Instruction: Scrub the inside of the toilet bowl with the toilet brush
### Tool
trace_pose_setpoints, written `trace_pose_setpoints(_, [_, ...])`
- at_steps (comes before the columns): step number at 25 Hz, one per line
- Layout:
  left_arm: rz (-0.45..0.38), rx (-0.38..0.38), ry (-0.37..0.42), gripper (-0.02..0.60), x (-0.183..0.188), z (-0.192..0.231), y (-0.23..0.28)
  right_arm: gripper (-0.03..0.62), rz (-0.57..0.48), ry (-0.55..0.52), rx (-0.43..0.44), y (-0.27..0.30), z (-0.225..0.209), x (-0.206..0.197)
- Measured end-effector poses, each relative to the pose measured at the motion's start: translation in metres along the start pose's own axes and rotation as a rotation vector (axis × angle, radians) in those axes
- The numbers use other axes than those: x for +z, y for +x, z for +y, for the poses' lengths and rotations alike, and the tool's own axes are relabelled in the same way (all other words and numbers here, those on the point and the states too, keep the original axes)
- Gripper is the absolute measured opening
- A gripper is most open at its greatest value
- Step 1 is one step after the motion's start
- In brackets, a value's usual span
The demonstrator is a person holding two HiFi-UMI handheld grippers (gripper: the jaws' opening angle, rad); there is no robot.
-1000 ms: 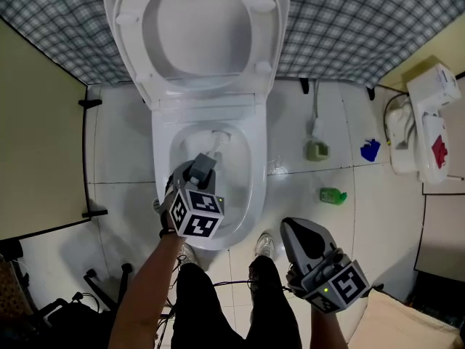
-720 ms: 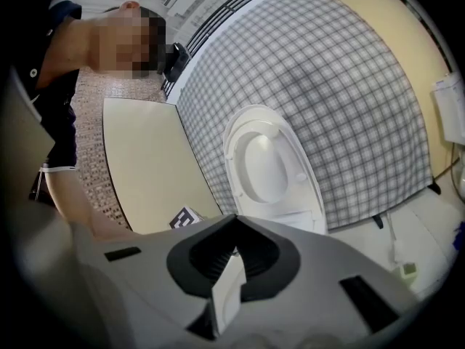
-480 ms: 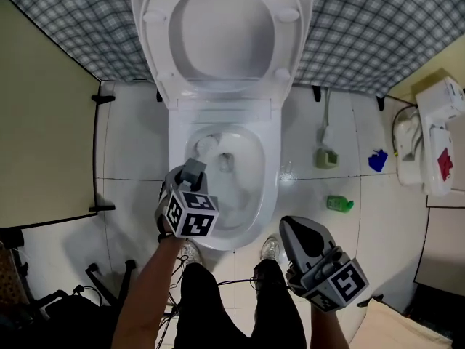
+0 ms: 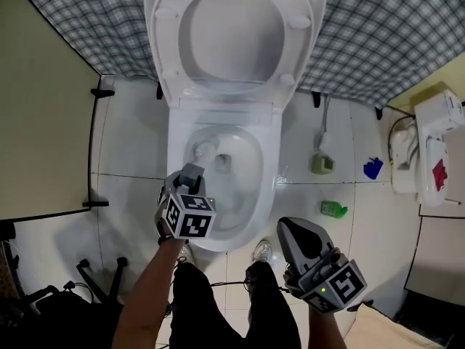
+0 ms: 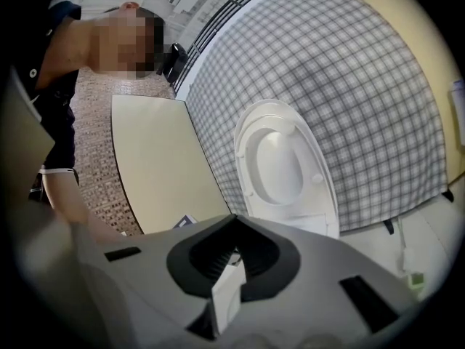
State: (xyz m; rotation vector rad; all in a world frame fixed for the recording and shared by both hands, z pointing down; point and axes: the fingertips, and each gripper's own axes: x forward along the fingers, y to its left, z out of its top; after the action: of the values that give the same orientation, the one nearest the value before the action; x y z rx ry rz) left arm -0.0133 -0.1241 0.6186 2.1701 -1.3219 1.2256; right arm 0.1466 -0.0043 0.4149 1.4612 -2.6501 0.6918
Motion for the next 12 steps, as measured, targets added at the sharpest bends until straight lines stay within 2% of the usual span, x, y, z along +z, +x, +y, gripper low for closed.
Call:
trace_pose_setpoints(4, [-0.021,-0.042,-0.029,0.167,0.01,-0.009,0.012,0.0,0.005,0.008,-0.024,-0.007,-0.007,-0.002])
trace_pose_setpoints(12, [-0.059,-0.13,0.028,0.168,0.026,-0.048,0.022,0.0,-0.002,0.028,-0.069,-0.026,-0.027,-0.008])
